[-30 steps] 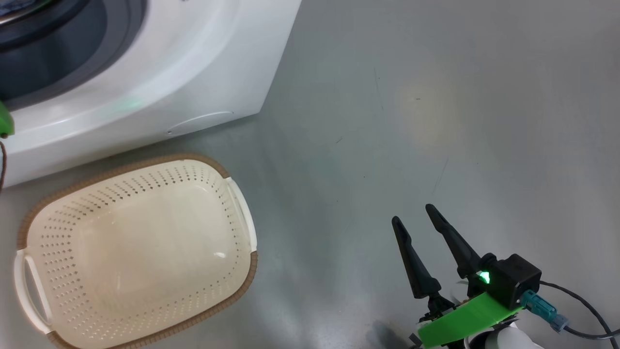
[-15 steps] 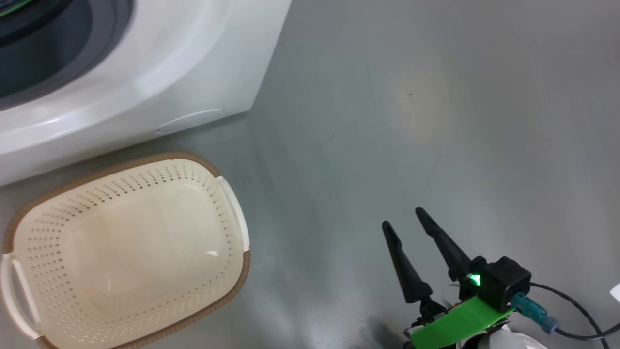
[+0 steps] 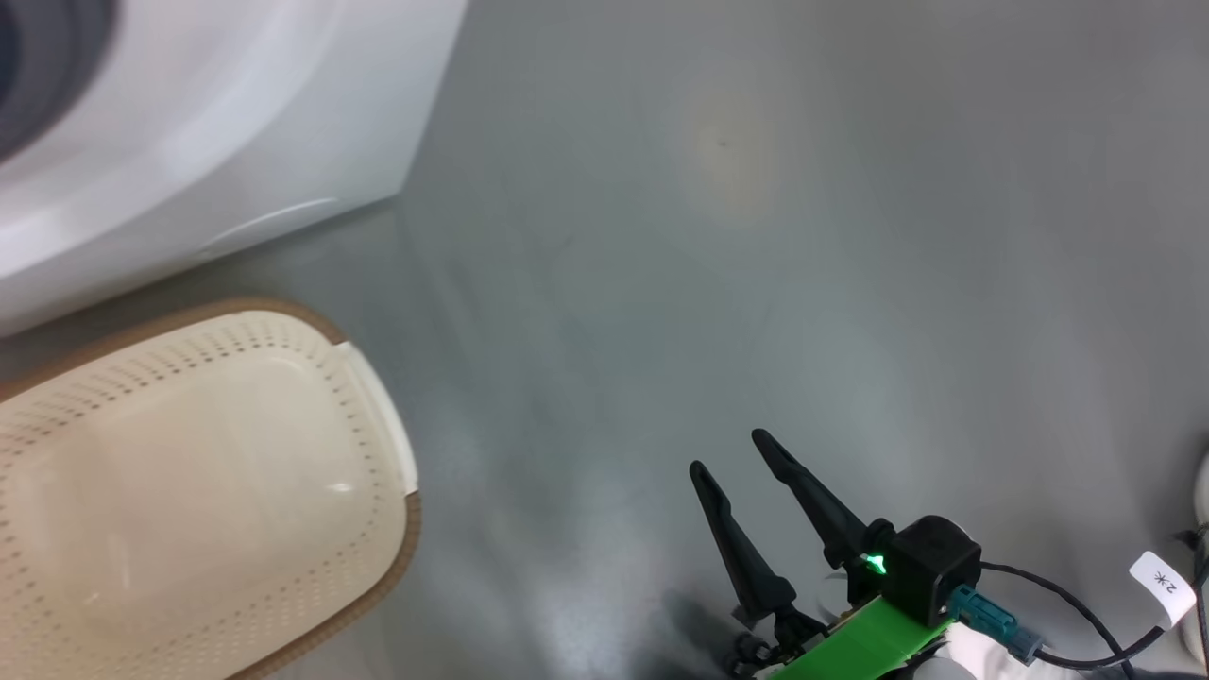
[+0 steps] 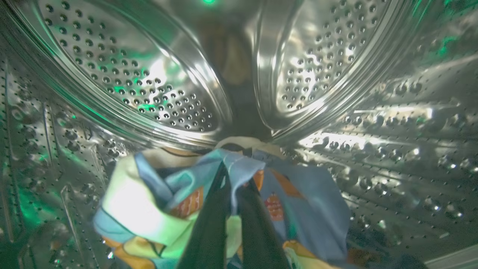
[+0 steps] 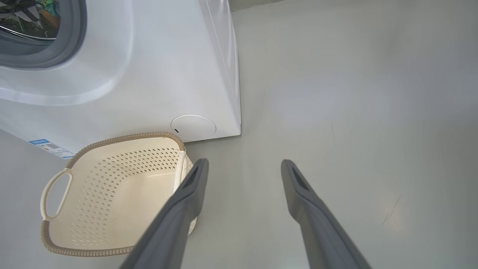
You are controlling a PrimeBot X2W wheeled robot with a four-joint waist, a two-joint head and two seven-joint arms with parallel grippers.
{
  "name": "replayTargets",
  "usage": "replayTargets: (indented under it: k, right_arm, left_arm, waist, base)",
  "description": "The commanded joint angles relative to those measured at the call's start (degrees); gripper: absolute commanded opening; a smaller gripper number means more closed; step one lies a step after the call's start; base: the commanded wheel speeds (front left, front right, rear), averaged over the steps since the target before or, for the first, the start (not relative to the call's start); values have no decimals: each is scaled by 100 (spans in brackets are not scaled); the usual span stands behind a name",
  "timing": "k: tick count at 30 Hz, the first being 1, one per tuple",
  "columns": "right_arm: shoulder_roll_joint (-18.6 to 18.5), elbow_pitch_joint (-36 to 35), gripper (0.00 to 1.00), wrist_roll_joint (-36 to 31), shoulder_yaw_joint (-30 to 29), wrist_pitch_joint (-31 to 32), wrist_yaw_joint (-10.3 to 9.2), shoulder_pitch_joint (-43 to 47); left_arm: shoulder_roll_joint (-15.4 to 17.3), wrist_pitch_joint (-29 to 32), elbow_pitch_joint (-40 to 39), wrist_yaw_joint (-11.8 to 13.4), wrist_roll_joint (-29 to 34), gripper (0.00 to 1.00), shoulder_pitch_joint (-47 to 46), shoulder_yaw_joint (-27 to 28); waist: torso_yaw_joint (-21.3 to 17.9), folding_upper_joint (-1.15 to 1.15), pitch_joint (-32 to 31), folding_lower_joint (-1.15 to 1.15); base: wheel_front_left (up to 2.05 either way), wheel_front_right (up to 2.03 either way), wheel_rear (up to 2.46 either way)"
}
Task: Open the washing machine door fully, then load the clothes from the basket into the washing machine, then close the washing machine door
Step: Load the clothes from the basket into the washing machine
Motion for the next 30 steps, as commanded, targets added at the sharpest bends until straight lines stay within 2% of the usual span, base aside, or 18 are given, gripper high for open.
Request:
replayTargets:
  k: [1, 6, 7, 8, 9, 11, 17, 30]
  right_arm:
    - [-39, -89, 100, 89, 140, -28, 9, 14]
    - [-39, -67, 100, 108, 144, -28, 9, 100]
    - [-39, -62, 100, 109, 143, -28, 9, 114]
    - [-39, -55, 100, 117, 143, -28, 9, 123]
    - [-39, -51, 100, 120, 142, -28, 9, 129]
    - [-39, -41, 100, 124, 139, -28, 9, 112]
    - [-39, -18, 100, 104, 11, -28, 9, 46]
    - [-39, 90, 100, -140, -220, -28, 9, -55]
  left_arm:
    - [302, -16, -22, 12, 59, 0, -102, -6]
    - [405, 549, 521, -112, 157, 0, -210, -196]
    - [394, 679, 607, -188, 166, 8, -237, -240]
    - [377, 745, 665, -214, 153, 29, -266, -250]
    - [361, 743, 686, -214, 161, 43, -294, -273]
    - [311, 721, 729, -216, 154, 100, -322, -300]
    - [49, 668, 886, -104, 25, 100, -217, -278]
    - [-795, 280, 1047, 19, -435, 100, 365, -93]
  waist:
    - [-191, 0, 133, 0]
    - [-251, 0, 56, 0]
    - [-247, 0, 42, 0]
    - [-235, 0, 21, 0]
    - [-213, 0, 3, 0]
    - [-170, 0, -33, 0]
    - [71, 0, -236, 0]
    - [844, 0, -926, 0]
  base:
    - [0, 0, 0]
    - [0, 0, 0]
    - [0, 0, 0]
    - [0, 0, 0]
    - [0, 0, 0]
    - [0, 0, 0]
    - [0, 0, 0]
    - [0, 0, 0]
